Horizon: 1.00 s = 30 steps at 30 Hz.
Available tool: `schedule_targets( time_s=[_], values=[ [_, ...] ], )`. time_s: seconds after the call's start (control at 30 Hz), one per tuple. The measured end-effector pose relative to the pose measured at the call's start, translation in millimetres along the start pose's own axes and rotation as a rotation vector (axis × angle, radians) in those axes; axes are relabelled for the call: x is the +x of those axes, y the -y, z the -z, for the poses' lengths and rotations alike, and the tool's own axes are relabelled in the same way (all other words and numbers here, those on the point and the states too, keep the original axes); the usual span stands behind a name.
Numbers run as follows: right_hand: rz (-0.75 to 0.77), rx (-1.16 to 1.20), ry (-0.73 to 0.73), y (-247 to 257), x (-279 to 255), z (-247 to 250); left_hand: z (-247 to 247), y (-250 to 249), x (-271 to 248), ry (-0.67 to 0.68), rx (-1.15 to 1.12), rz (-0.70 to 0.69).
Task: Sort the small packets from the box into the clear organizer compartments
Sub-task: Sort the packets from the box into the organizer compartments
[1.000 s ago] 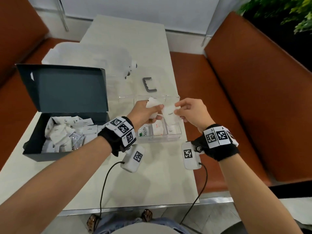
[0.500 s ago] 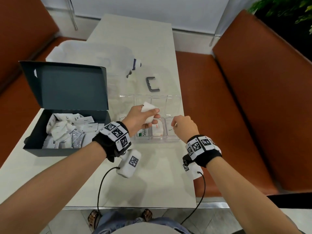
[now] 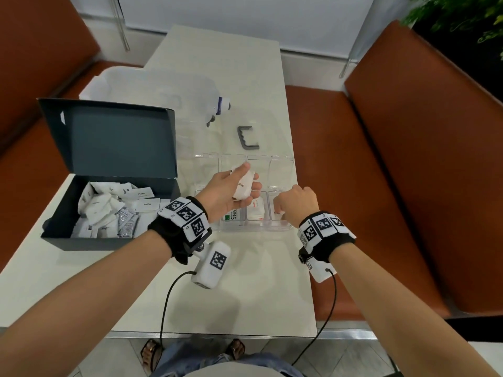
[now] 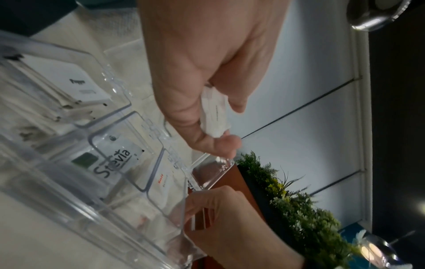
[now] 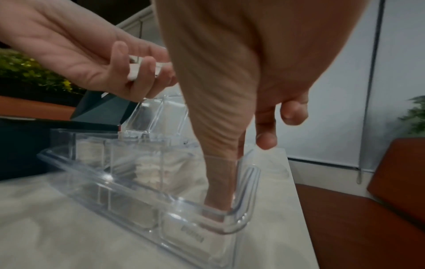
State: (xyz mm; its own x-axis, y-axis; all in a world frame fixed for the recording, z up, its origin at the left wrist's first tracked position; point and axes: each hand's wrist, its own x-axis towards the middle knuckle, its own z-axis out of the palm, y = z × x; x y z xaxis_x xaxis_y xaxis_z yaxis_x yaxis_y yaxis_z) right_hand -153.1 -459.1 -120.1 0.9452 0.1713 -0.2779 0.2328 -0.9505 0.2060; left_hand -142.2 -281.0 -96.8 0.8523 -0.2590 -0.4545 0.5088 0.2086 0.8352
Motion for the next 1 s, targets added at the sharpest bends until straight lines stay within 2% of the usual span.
schedule_targets(
  time_s=[0.13, 0.2, 0.27, 0.33, 0.4, 0.5, 0.57, 0.67, 0.77, 0.83, 0.9, 1.0],
  values=[
    [-0.007, 0.090, 0.011, -5.2, -0.9, 9.5, 2.4, -7.7, -4.1, 0.057, -0.217, 0.085],
    [-0.033, 0.230, -0.111, -6.5, -3.0, 16.9, 5.0, -10.6, -7.8, 0.070, -0.288, 0.103],
    [-0.058, 0.525, -0.290, -3.5, -6.4, 26.6, 9.4, -12.3, -11.9, 0.094, -0.299, 0.108],
    [-0.043, 0.780, -0.462, 5.8, -8.0, 38.9, 14.7, -12.8, -15.6, 0.128, -0.246, 0.106],
    [0.023, 0.874, -0.521, 18.3, -8.6, 51.8, 20.0, -12.4, -18.3, 0.170, -0.131, 0.091],
    [0.131, 0.932, -0.398, 38.2, -9.1, 65.7, 27.2, -11.7, -22.2, 0.270, 0.064, 0.029],
    [0.140, 0.948, -0.329, 45.6, -9.0, 67.7, 31.6, -12.6, -23.1, 0.280, 0.142, -0.025],
    [0.019, 0.990, -0.407, 44.9, -9.4, 69.3, 38.4, -15.7, -21.7, 0.186, 0.160, -0.110],
    [-0.152, 1.095, -0.483, 40.2, -12.0, 67.1, 44.0, -17.5, -18.9, 0.106, 0.094, -0.110],
    [-0.206, 1.280, -0.448, 38.3, -16.2, 63.4, 43.4, -17.2, -17.9, 0.068, 0.068, -0.108],
    [-0.208, 1.397, -0.353, 35.7, -21.2, 59.8, 39.8, -16.9, -17.6, 0.029, 0.064, -0.118],
    [-0.168, 1.224, -0.289, 29.0, -24.4, 54.1, 31.2, -15.9, -16.2, 0.007, 0.099, -0.129]
  ],
)
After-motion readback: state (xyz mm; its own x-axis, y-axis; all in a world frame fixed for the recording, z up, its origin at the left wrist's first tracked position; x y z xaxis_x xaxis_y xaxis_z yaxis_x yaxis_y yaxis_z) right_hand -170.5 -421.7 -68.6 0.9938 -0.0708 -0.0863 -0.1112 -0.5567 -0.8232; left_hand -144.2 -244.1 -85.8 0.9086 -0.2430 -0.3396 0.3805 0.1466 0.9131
